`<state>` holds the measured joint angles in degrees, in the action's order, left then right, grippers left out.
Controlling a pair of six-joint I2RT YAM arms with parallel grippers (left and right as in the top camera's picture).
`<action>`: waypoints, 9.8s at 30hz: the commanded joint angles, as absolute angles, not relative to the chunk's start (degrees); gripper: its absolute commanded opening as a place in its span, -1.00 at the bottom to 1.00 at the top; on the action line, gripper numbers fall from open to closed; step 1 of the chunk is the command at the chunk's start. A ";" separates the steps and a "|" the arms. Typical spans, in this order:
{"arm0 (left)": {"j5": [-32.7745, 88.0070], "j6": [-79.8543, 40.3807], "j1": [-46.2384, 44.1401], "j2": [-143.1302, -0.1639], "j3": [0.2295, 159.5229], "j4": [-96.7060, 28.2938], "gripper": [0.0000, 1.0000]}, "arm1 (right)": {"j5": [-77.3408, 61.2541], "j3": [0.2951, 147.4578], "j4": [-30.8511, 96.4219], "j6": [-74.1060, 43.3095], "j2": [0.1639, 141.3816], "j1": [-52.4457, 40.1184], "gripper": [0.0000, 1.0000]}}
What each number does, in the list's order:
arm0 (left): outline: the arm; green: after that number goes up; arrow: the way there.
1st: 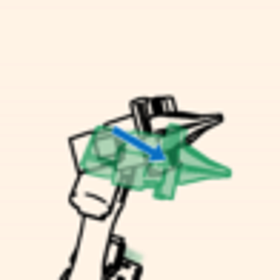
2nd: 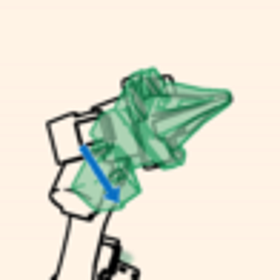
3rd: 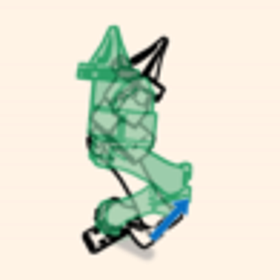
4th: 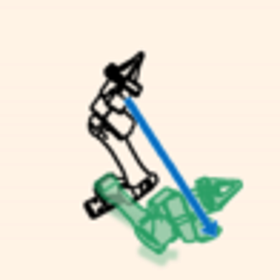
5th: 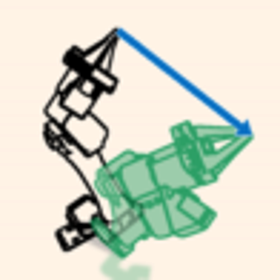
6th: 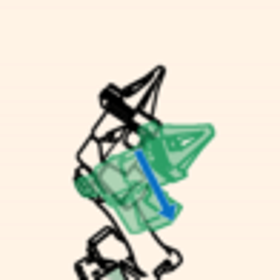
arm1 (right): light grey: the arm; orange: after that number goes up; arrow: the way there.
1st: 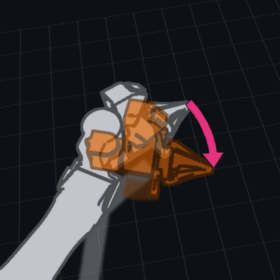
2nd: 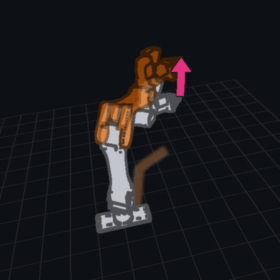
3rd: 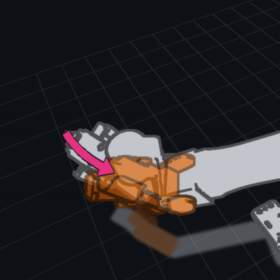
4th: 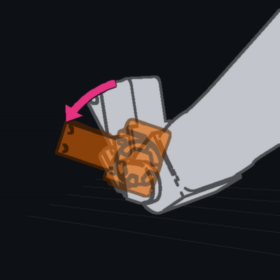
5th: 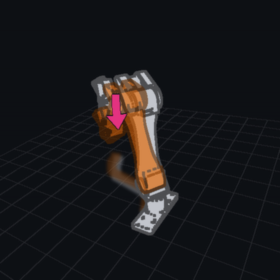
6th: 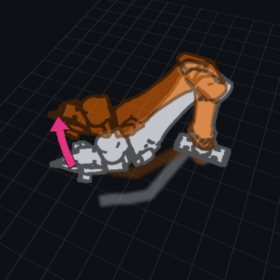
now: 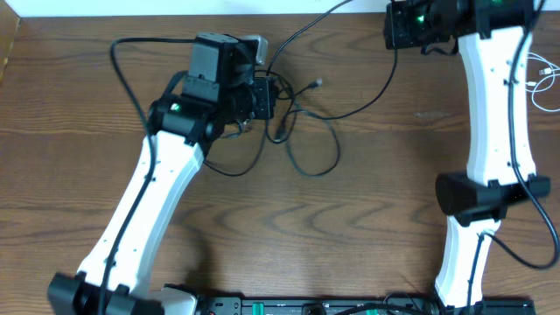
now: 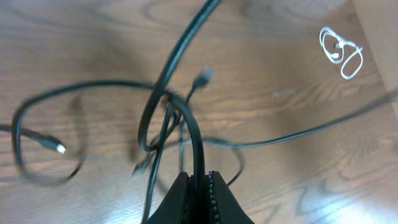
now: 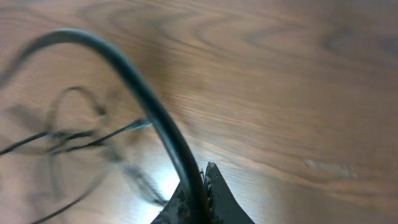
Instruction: Untangle cables
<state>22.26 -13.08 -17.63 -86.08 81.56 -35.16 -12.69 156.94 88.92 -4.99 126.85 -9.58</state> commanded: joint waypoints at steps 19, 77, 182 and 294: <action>12.60 -12.38 0.36 -62.94 81.78 -24.84 -0.85 | -5.02 157.27 92.51 -8.78 155.28 2.46 -0.98; 21.41 -7.55 -11.99 -98.04 81.76 -32.10 -0.66 | -15.84 157.36 81.03 -16.73 160.00 -13.72 0.03; 6.76 -8.84 -35.77 -121.89 81.65 -22.11 0.17 | -25.56 157.36 94.50 -2.87 110.76 11.35 -0.98; 7.07 -11.99 -5.17 -69.30 82.63 -23.22 -0.85 | -52.18 157.45 64.77 19.25 140.70 -19.42 -0.98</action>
